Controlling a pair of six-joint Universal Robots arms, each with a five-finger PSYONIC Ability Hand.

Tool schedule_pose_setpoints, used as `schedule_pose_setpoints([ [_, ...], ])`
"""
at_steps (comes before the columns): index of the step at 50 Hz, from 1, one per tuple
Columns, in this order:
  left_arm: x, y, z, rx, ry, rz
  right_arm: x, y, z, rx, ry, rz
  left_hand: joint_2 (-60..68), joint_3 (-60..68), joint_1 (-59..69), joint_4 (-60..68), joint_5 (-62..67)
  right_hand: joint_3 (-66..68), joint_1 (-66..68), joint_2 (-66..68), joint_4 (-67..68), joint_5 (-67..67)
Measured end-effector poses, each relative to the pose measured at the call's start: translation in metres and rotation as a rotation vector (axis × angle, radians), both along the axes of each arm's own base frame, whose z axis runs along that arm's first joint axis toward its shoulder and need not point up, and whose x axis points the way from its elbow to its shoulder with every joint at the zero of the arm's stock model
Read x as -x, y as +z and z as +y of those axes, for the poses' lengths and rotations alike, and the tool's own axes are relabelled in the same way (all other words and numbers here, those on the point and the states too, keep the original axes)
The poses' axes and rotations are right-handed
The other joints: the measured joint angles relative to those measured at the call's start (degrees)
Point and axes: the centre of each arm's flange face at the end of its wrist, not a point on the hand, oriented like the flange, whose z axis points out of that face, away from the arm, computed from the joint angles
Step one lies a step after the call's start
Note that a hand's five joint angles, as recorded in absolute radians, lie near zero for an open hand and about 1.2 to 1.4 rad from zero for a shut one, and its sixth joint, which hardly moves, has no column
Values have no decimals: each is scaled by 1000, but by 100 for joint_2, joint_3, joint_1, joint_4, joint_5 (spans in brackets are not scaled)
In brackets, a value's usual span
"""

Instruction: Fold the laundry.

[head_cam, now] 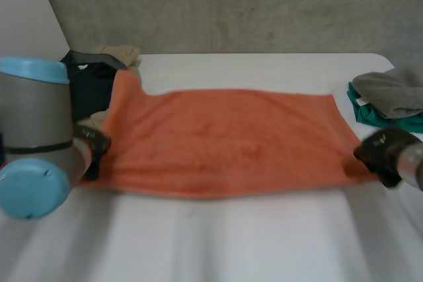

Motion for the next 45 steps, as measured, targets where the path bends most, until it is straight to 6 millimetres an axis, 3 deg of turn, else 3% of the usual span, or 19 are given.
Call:
schedule_pose_setpoints([
  [5, -15, 8, 52, -95, -89, -72, 20, 17, 39, -141, 53, 105, 0, 0, 0, 0, 0, 0, 0, 0, 0, 0],
  [9, -24, 2, 82, -157, -180, -117, 27, 22, 51, -201, 87, 123, 0, 0, 0, 0, 0, 0, 0, 0, 0, 0],
  [12, -24, 1, 85, -147, -217, -137, 26, 19, 48, -200, 95, 110, 0, 0, 0, 0, 0, 0, 0, 0, 0, 0],
  [16, -18, 8, 68, -62, -218, -149, 21, 12, 32, -147, 75, 80, 0, 0, 0, 0, 0, 0, 0, 0, 0, 1],
  [25, 18, 30, -17, 205, -143, -135, 0, 7, -37, 171, -46, -50, 0, 2, 0, 1, 0, 0, 0, 0, 0, 1],
  [26, 26, 29, -36, 238, -133, -131, -5, 6, -51, 231, -63, -76, 0, 3, 0, 1, 0, 0, 0, 0, 0, 1],
  [33, 52, 3, -97, 282, -95, -143, -22, -10, -98, 386, -87, -104, 0, 4, 0, 2, 0, 0, 0, 0, 0, 1],
  [39, 68, -15, -124, 325, -96, -157, -32, -25, -125, 470, -104, -88, 0, 4, 0, 4, 0, 0, 0, 0, 0, 1],
  [45, 83, -20, -138, 409, -144, -146, -45, -38, -145, 546, -98, -71, 0, 4, 0, 5, 0, 0, 0, 0, 0, 16],
])
